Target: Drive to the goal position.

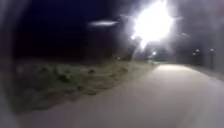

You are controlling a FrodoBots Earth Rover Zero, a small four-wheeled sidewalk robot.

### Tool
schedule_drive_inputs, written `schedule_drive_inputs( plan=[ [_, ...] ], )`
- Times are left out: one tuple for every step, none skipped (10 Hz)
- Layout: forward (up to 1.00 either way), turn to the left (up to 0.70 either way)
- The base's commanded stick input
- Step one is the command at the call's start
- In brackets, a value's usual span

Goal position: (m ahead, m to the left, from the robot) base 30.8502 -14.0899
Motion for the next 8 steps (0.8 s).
schedule_drive_inputs(
  plan=[
    [1.00,-0.40],
    [1.00,-0.40],
    [1.00,-0.40],
    [1.00,-0.40],
    [1.00,-0.40],
    [1.00,-0.40],
    [1.00,-0.40],
    [1.00,-0.39]
  ],
)
